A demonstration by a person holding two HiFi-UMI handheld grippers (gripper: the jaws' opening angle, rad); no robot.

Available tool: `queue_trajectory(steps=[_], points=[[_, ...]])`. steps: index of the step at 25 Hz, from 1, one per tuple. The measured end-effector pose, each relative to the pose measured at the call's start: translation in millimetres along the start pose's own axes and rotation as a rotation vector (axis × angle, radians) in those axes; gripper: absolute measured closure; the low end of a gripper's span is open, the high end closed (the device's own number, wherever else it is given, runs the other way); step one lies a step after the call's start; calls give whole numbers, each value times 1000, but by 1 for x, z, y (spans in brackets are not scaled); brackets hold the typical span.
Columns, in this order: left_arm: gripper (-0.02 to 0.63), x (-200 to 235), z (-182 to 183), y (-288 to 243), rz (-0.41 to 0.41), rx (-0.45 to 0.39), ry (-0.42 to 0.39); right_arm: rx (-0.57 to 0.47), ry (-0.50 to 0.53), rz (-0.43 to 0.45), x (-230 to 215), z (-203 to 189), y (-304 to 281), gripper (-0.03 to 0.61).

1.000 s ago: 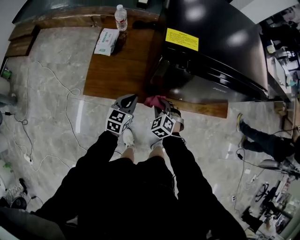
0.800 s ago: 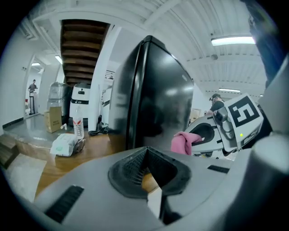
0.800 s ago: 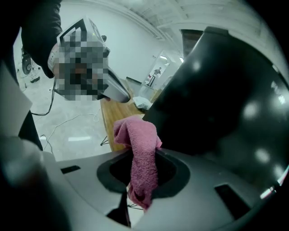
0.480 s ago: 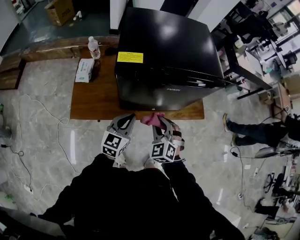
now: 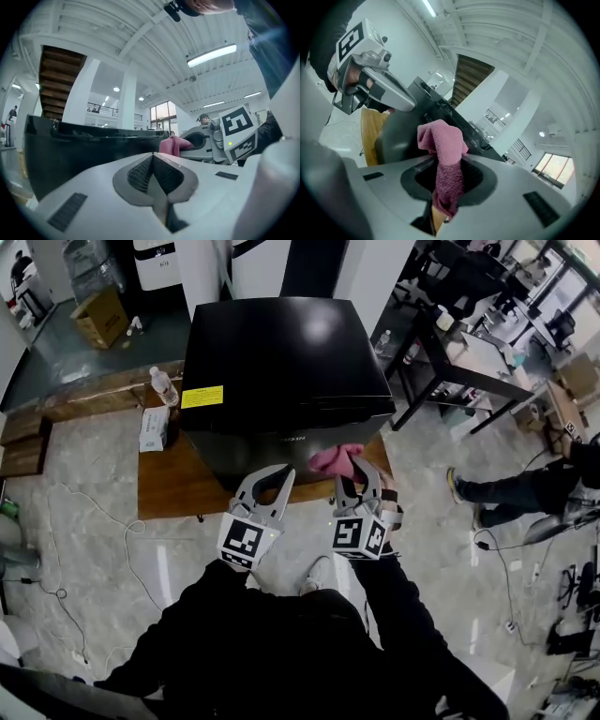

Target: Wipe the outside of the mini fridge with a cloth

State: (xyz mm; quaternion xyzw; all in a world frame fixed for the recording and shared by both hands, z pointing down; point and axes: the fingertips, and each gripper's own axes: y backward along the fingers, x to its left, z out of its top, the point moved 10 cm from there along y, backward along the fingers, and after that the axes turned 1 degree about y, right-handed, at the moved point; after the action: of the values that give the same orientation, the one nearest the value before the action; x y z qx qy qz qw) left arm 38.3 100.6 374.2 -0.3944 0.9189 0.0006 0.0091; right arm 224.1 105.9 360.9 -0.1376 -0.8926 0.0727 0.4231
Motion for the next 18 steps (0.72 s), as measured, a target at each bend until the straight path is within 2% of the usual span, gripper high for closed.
queue_trajectory(steps=[3, 7, 18], points=[[607, -8, 17, -21, 5, -32, -21, -17, 44, -21, -21, -3, -12, 492], [607, -12, 24, -37, 18, -43, -11, 7, 123, 1, -30, -4, -31, 494], [607, -2, -16, -49, 50, 15, 44, 14, 135, 27, -11, -20, -47, 497]])
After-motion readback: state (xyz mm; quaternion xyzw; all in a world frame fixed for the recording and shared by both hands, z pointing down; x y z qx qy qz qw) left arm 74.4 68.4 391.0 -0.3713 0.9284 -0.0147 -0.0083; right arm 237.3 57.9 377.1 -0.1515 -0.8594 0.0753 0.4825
